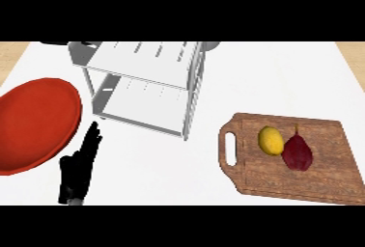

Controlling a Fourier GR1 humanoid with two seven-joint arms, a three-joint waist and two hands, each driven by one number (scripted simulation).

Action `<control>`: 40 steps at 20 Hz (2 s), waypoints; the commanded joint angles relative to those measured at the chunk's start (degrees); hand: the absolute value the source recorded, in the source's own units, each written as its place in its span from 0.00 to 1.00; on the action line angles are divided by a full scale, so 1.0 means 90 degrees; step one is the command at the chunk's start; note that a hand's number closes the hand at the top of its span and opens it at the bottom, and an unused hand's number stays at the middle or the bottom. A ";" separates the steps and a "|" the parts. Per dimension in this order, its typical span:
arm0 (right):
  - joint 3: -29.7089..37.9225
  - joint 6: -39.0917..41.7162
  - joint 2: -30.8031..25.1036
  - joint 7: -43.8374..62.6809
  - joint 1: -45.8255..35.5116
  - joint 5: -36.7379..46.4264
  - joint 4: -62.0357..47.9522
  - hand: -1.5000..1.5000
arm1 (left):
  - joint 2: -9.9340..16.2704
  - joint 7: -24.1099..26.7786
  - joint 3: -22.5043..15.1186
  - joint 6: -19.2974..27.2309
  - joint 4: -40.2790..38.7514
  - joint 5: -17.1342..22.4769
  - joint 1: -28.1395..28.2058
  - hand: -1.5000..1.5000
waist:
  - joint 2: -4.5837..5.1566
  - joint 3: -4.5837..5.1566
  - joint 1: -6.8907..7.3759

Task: Pick the pear from the cutting board and place it in the tiered basket

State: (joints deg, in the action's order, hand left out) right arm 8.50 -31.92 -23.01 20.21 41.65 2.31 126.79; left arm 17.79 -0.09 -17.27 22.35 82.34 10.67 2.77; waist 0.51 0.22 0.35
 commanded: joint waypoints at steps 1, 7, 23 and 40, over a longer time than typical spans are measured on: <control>-0.0160 -0.0139 -0.0637 0.1760 0.0167 0.1140 0.0509 0.00 | -0.0020 -0.0291 0.0022 -0.0012 -0.0073 -0.0011 -0.0246 0.50 | 0.0043 0.0011 0.0119; -0.0752 0.0085 -0.0787 0.4190 -0.1069 0.2919 0.0669 0.00 | 0.0083 -0.0400 0.0040 -0.0189 0.0090 -0.0018 -0.0123 0.50 | 0.0016 -0.0005 0.0216; -0.2024 0.2343 0.0148 0.6446 -0.4086 0.4591 -0.0974 0.00 | -0.0276 -0.0240 0.0028 -0.0095 -0.0169 -0.0324 -0.0073 0.50 | -0.0043 -0.0018 0.0061; -0.1440 0.3780 0.0855 0.6770 -0.5448 0.4205 -0.2302 0.00 | -0.0364 -0.0206 0.0137 -0.0211 0.0020 -0.0474 0.0119 0.50 | -0.0055 -0.0019 0.0038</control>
State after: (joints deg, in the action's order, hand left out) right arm -5.86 -5.23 -15.96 68.47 -1.50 41.03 107.20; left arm 14.14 0.77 -15.29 20.64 81.06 6.91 3.07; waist -0.14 -0.17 0.50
